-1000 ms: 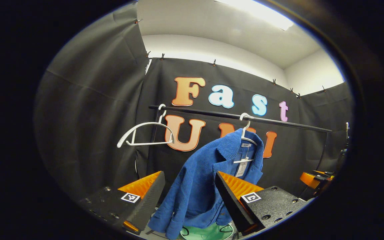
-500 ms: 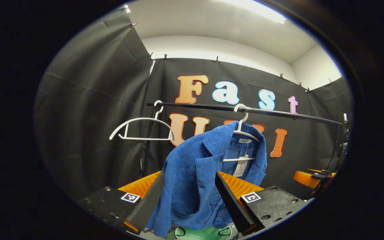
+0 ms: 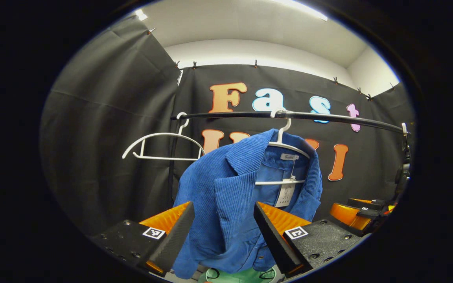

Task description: Grasp the clothes on the hanger with both hands and then place them into the laundry hamper below.

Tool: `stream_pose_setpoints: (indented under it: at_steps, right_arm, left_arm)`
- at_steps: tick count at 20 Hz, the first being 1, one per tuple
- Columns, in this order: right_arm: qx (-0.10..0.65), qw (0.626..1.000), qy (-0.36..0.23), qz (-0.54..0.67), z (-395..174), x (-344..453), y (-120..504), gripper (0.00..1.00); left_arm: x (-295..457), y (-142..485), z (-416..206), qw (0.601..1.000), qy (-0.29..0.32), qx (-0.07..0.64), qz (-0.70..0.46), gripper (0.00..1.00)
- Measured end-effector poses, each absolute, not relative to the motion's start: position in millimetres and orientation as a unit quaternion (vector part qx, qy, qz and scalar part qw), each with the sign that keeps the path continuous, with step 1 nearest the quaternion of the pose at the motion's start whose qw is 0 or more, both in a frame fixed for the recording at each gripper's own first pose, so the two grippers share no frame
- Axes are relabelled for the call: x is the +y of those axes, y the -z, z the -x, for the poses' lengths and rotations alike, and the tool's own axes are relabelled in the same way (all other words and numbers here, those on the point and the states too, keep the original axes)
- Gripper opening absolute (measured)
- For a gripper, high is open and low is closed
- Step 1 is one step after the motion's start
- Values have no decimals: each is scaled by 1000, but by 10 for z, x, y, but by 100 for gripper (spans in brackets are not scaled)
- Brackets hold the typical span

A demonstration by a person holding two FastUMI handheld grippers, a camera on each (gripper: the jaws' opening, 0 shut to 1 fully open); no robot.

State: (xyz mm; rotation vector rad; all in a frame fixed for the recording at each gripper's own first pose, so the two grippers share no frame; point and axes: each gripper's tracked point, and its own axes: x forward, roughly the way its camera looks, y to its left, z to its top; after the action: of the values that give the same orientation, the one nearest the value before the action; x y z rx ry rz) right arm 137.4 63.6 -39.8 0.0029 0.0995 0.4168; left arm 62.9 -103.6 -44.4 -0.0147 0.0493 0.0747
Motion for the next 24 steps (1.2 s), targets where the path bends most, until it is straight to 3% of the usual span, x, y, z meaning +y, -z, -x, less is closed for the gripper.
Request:
stream_pose_setpoints:
  at_steps: [2, 5, 6, 7, 8, 11, 12, 13, 14, 15, 16, 18, 19, 20, 21, 22, 23, 24]
  right_arm:
    - [50, 977, -208, 2, -1457, 677, 425, 93]
    - [51, 976, -210, 8, -1574, 762, 462, 100]
    - [52, 976, -211, 9, -1616, 787, 483, 98]
    - [54, 976, -212, 11, -1652, 807, 503, 89]
    - [55, 975, -214, 12, -1691, 838, 521, 98]
    - [58, 974, -217, 21, -1822, 907, 580, 98]
    - [60, 974, -216, 24, -1883, 918, 606, 89]
    - [62, 974, -215, 28, -1938, 926, 632, 98]
    - [65, 974, -215, 30, -1994, 937, 660, 98]
    - [70, 974, -215, 31, -2048, 951, 697, 89]
    - [76, 973, -217, 31, -2104, 968, 742, 96]
    - [87, 971, -222, 27, -2190, 1013, 814, 96]
    - [91, 970, -225, 25, -2214, 1033, 833, 88]
    - [93, 968, -233, 22, -2219, 1060, 849, 93]
    - [95, 966, -240, 17, -2215, 1095, 851, 89]
    - [96, 964, -247, 14, -2207, 1118, 855, 82]
    - [98, 962, -255, 11, -2182, 1142, 855, 75]
    - [98, 960, -262, 8, -2172, 1157, 856, 58]
  left_arm:
    - [-1048, 513, -714, 999, -39, 32, 3, 92]
    - [-1034, 618, -854, 998, -42, 40, -2, 95]
    - [-1011, 657, -894, 998, -45, 44, -3, 92]
    - [-996, 694, -935, 998, -49, 48, -7, 92]
    - [-978, 739, -976, 997, -50, 53, -11, 95]
    - [-1001, 819, -1095, 997, -45, 59, -16, 92]
    - [-1006, 847, -1128, 997, -44, 63, -15, 92]
    - [-1010, 870, -1163, 997, -41, 65, -14, 95]
    - [-1019, 878, -1182, 997, -40, 66, -12, 93]
    - [-1012, 883, -1215, 997, -39, 66, -10, 93]
    - [-1015, 883, -1232, 997, -38, 66, -8, 93]
    - [-1015, 868, -1276, 997, -36, 63, -5, 95]
    - [-1018, 871, -1288, 997, -34, 63, -5, 95]
    - [-1014, 871, -1292, 997, -34, 64, -5, 93]
    - [-1019, 871, -1299, 997, -32, 64, -5, 84]
    - [-1026, 859, -1299, 997, -31, 64, -5, 82]
    - [-1020, 862, -1292, 998, -29, 63, -6, 70]
    - [-1022, 854, -1289, 998, -28, 63, -6, 72]
